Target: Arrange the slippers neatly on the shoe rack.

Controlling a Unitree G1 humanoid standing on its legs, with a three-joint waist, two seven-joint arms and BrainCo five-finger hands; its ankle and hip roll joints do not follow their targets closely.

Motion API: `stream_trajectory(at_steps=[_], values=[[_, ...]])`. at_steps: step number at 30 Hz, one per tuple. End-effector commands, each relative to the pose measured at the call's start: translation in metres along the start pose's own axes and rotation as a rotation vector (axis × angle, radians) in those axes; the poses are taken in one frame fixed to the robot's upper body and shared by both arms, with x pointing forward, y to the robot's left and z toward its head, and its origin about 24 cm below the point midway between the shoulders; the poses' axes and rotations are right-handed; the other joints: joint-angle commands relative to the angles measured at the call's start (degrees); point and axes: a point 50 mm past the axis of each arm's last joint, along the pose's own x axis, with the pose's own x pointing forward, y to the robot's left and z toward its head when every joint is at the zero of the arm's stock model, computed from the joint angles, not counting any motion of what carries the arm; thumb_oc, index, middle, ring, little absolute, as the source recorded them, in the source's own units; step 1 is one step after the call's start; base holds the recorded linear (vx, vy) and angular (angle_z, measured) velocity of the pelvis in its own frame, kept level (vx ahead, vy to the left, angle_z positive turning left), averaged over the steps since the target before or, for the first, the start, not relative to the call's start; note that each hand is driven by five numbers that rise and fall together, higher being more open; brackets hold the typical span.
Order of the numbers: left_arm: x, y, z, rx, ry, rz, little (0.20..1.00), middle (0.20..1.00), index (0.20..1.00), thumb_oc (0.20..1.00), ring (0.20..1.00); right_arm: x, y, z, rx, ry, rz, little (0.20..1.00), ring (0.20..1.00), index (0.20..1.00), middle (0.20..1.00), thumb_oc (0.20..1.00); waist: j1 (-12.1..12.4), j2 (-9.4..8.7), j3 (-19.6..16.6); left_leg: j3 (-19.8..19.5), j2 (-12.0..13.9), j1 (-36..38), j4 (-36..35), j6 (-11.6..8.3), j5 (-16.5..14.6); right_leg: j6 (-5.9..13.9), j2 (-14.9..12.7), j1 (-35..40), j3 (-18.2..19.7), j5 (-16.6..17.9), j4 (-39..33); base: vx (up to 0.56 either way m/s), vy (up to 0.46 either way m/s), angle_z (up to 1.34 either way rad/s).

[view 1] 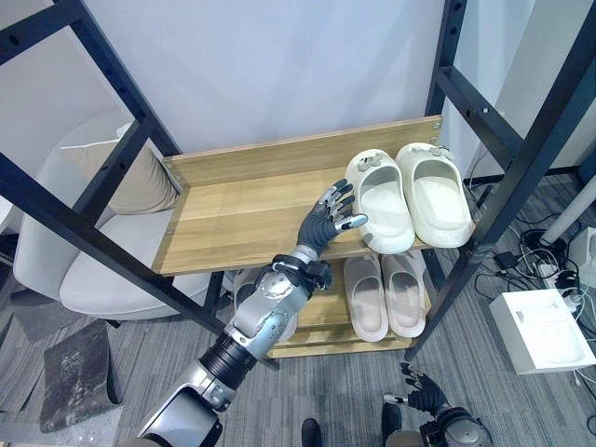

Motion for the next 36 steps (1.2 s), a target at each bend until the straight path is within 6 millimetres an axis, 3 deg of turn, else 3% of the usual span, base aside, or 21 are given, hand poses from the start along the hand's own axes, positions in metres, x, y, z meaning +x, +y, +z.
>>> stream_trajectory(at_steps=[1,7,12,15,19,22,23,25,26,29,30,31,32,33,34,35,36], values=[[0.016,0.030,0.036,0.068,-0.171,0.151,1.000,1.000,1.000,1.000,1.000,0.006,0.008,0.016,0.064,-0.069,-0.002,1.000,1.000,1.000,1.000,1.000,0.22,-3.38,0.19,-0.41,-2.19,1.66,-0.41,-0.76,-2.15,4.16,-1.60,4.32,-1.33,-6.16,0.07,0.00,0.000,0.00],[-0.007,0.087,0.070,0.146,-0.328,0.428,1.000,1.000,1.000,1.000,1.000,0.008,0.000,0.022,0.085,-0.089,-0.033,1.000,1.000,1.000,1.000,1.000,1.55,-4.04,-0.39,-0.82,-2.04,1.96,-0.41,-1.01,-2.11,3.94,-1.59,4.90,-1.87,-6.31,0.07,0.00,-0.012,0.05],[-0.016,0.087,0.097,0.196,-0.450,0.424,1.000,1.000,1.000,1.000,1.000,0.010,-0.006,0.021,0.090,-0.079,-0.049,1.000,1.000,1.000,1.000,1.000,2.44,-4.33,-0.76,-1.13,-1.97,1.80,-0.41,-1.01,-2.12,3.94,-1.66,4.97,-1.99,-6.22,0.07,-0.01,0.001,0.02],[-0.021,0.061,0.115,0.158,-0.549,0.268,1.000,1.000,1.000,1.000,1.000,0.011,-0.006,0.017,0.101,-0.062,-0.054,1.000,1.000,1.000,1.000,1.000,3.04,-4.61,-0.86,-1.56,-2.02,1.67,-0.41,-0.98,-2.13,3.97,-1.68,4.94,-2.47,-6.09,0.07,-0.01,0.003,0.09],[-0.036,0.012,0.132,0.119,-0.624,-0.088,1.000,1.000,1.000,1.000,1.000,0.013,-0.002,0.011,0.106,-0.033,-0.036,1.000,1.000,1.000,1.000,1.000,3.83,-4.90,-0.87,-2.06,-2.13,1.60,-0.41,-0.94,-2.29,4.04,-1.80,5.02,-2.86,-6.01,0.07,0.00,0.007,0.08],[-0.050,-0.018,0.129,0.095,-0.623,-0.298,1.000,1.000,1.000,1.000,1.000,0.016,0.001,0.011,0.111,-0.026,-0.023,1.000,1.000,1.000,1.000,1.000,4.42,-5.19,-0.91,-2.42,-2.19,1.54,-0.41,-0.92,-2.37,4.00,-1.81,5.14,-3.03,-6.13,0.07,0.00,0.003,0.02],[-0.057,-0.037,0.127,0.099,-0.602,-0.437,1.000,1.000,1.000,1.000,1.000,0.018,0.005,0.012,0.111,-0.026,-0.010,1.000,1.000,1.000,1.000,1.000,4.75,-5.27,-0.88,-2.62,-2.18,1.50,-0.41,-0.93,-2.36,3.98,-1.84,5.16,-3.27,-6.13,0.07,-0.01,0.016,0.06],[-0.065,-0.057,0.117,0.071,-0.541,-0.590,1.000,1.000,1.000,1.000,1.000,0.022,0.012,0.018,0.090,-0.036,0.013,1.000,1.000,1.000,1.000,1.000,5.17,-5.31,-0.79,-2.99,-2.24,1.52,-0.41,-0.95,-2.32,3.94,-1.79,5.29,-3.45,-6.23,0.07,-0.02,0.021,0.21],[-0.068,-0.066,0.090,0.049,-0.399,-0.675,1.000,1.000,1.000,1.000,1.000,0.024,0.020,0.023,0.051,-0.049,0.043,1.000,1.000,1.000,1.000,1.000,5.39,-5.25,-0.50,-3.21,-2.24,1.53,-0.41,-0.89,-2.29,3.83,-1.71,5.40,-3.57,-6.34,0.07,-0.02,0.022,0.25],[-0.069,-0.059,0.055,0.104,-0.231,-0.669,1.000,1.000,1.000,1.000,1.000,0.025,0.026,0.025,0.032,-0.060,0.063,1.000,1.000,1.000,1.000,1.000,5.37,-5.12,-0.08,-2.97,-2.15,1.66,-0.41,-0.72,-2.28,3.75,-1.57,5.45,-3.44,-6.41,0.07,-0.01,0.011,0.02],[-0.070,-0.051,0.032,0.172,-0.134,-0.651,1.000,1.000,1.000,1.000,1.000,0.026,0.028,0.028,0.019,-0.072,0.065,1.000,1.000,1.000,1.000,1.000,5.33,-5.12,0.06,-2.89,-2.12,1.75,-0.40,-0.65,-2.36,3.76,-1.50,5.43,-3.30,-6.46,0.07,-0.01,0.018,-0.04],[-0.071,-0.044,0.023,0.241,-0.092,-0.635,1.000,1.000,1.000,1.000,1.000,0.026,0.027,0.030,0.009,-0.084,0.070,1.000,1.000,1.000,1.000,1.000,5.21,-5.07,0.15,-2.78,-2.09,1.78,-0.37,-0.62,-2.37,3.76,-1.47,5.42,-3.19,-6.50,0.07,-0.01,0.019,-0.04],[-0.073,-0.032,-0.002,0.281,0.030,-0.602,1.000,1.000,1.000,1.000,1.000,0.026,0.027,0.033,-0.009,-0.093,0.082,1.000,1.000,1.000,1.000,1.000,5.03,-5.05,0.27,-2.59,-2.06,1.86,-0.30,-0.56,-2.41,3.76,-1.39,5.44,-2.91,-6.47,0.07,0.00,0.000,0.00],[-0.073,-0.024,-0.013,0.315,0.086,-0.576,1.000,1.000,1.000,1.000,1.000,0.025,0.027,0.035,-0.018,-0.105,0.087,1.000,1.000,1.000,1.000,1.000,4.87,-5.05,0.37,-2.52,-2.01,1.85,-0.32,-0.54,-2.39,3.74,-1.37,5.38,-2.81,-6.48,0.07,-0.01,0.017,-0.04],[-0.083,0.000,-0.041,0.429,0.224,-0.499,1.000,1.000,1.000,1.000,1.000,0.023,0.024,0.039,-0.037,-0.129,0.094,1.000,1.000,1.000,1.000,1.000,4.52,-5.18,0.62,-2.39,-1.95,1.85,-0.32,-0.47,-2.41,3.73,-1.30,5.30,-2.54,-6.53,0.07,0.00,0.000,0.00],[-0.083,0.000,-0.042,0.429,0.224,-0.499,1.000,1.000,1.000,1.000,1.000,0.023,0.024,0.039,-0.039,-0.127,0.095,1.000,1.000,1.000,1.000,1.000,4.48,-5.13,0.56,-2.39,-1.95,1.88,-0.32,-0.47,-2.42,3.73,-1.31,5.32,-2.54,-6.55,0.07,0.00,0.000,0.00],[-0.094,0.016,-0.065,0.416,0.336,-0.417,1.000,1.000,1.000,1.000,1.000,0.021,0.024,0.040,-0.042,-0.140,0.101,1.000,1.000,1.000,1.000,1.000,4.38,-5.34,0.74,-2.34,-1.93,1.86,-0.28,-0.41,-2.34,3.68,-1.25,5.28,-2.45,-6.50,0.07,0.00,-0.004,-0.03]])
